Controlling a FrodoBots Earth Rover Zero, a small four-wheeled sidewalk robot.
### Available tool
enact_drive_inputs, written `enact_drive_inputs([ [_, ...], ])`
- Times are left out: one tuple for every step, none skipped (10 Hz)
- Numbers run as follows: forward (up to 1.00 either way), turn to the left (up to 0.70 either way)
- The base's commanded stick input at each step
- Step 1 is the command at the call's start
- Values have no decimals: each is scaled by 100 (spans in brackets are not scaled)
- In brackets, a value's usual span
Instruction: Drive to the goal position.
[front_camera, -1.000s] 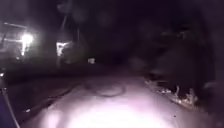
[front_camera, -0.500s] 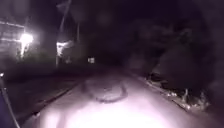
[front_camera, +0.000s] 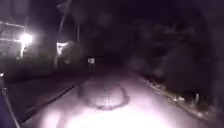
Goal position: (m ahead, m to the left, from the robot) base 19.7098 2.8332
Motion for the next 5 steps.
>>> enact_drive_inputs([
  [50, 1],
  [50, 0],
  [50, 0],
  [50, 0],
  [50, 0],
])
